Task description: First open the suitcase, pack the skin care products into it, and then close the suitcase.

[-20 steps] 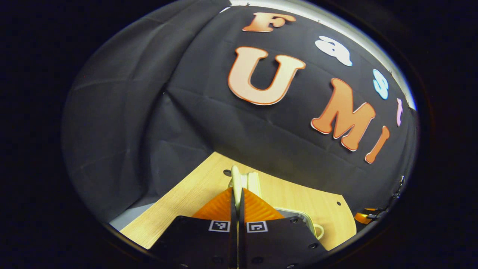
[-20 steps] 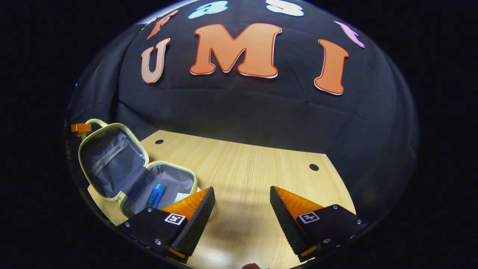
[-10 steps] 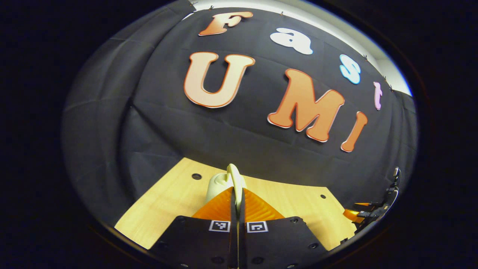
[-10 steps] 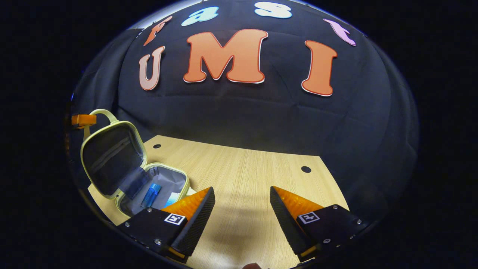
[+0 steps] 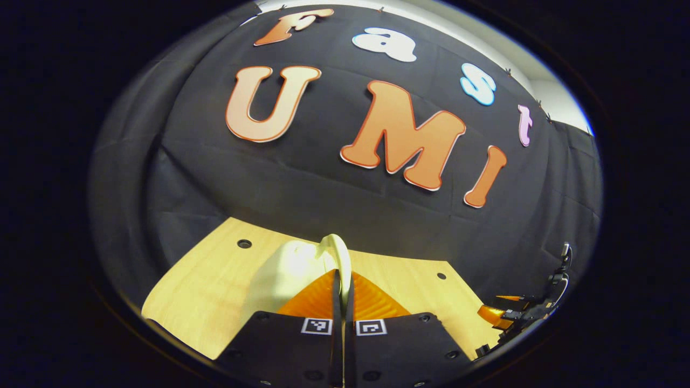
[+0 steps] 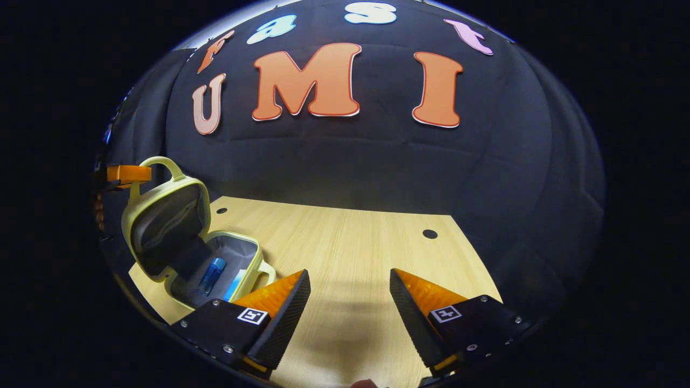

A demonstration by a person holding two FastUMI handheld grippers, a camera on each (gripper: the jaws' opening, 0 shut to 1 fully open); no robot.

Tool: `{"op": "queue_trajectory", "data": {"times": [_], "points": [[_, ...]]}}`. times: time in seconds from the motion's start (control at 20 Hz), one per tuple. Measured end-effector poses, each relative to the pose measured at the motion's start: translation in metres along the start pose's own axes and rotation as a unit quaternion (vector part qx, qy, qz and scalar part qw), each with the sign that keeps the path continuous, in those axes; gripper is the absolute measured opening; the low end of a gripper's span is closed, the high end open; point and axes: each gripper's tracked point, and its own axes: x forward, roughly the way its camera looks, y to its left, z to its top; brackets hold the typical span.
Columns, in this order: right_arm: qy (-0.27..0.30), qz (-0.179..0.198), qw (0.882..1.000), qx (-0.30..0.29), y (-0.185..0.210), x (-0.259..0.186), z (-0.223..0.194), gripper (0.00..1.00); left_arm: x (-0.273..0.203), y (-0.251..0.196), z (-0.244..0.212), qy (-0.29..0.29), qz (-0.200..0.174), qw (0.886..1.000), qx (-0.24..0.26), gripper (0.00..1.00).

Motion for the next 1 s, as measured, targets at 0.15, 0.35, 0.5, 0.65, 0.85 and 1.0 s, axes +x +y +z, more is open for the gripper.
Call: {"op": "queue_trajectory", "data": {"times": [0.15, 0.35, 0.5, 0.65, 0.85, 1.0], "points": [[0.01, 0.002, 1.0, 0.018, -0.013, -0.006, -0.012, 0.94, 0.012, -0.026, -0.018, 0.012, 0.001, 1.0, 0.026, 0.02], [0.007, 0.002, 1.0, 0.025, -0.033, -0.015, -0.02, 0.94, 0.025, -0.056, -0.047, 0.037, -0.005, 0.999, 0.033, 0.02], [0.005, 0.001, 1.0, 0.029, -0.053, -0.019, -0.021, 0.94, 0.033, -0.075, -0.07, 0.051, 0.0, 0.998, 0.042, 0.02], [-0.001, 0.002, 0.999, 0.037, -0.067, -0.023, -0.019, 0.94, 0.045, -0.092, -0.095, 0.077, 0.008, 0.995, 0.069, 0.06], [-0.016, 0.01, 1.0, 0.023, -0.071, -0.026, -0.009, 0.94, 0.055, -0.107, -0.124, 0.106, 0.019, 0.989, 0.101, 0.09], [-0.024, 0.024, 0.999, -0.004, -0.065, -0.025, 0.001, 0.94, 0.059, -0.119, -0.14, 0.126, 0.017, 0.987, 0.1, 0.16]]}}
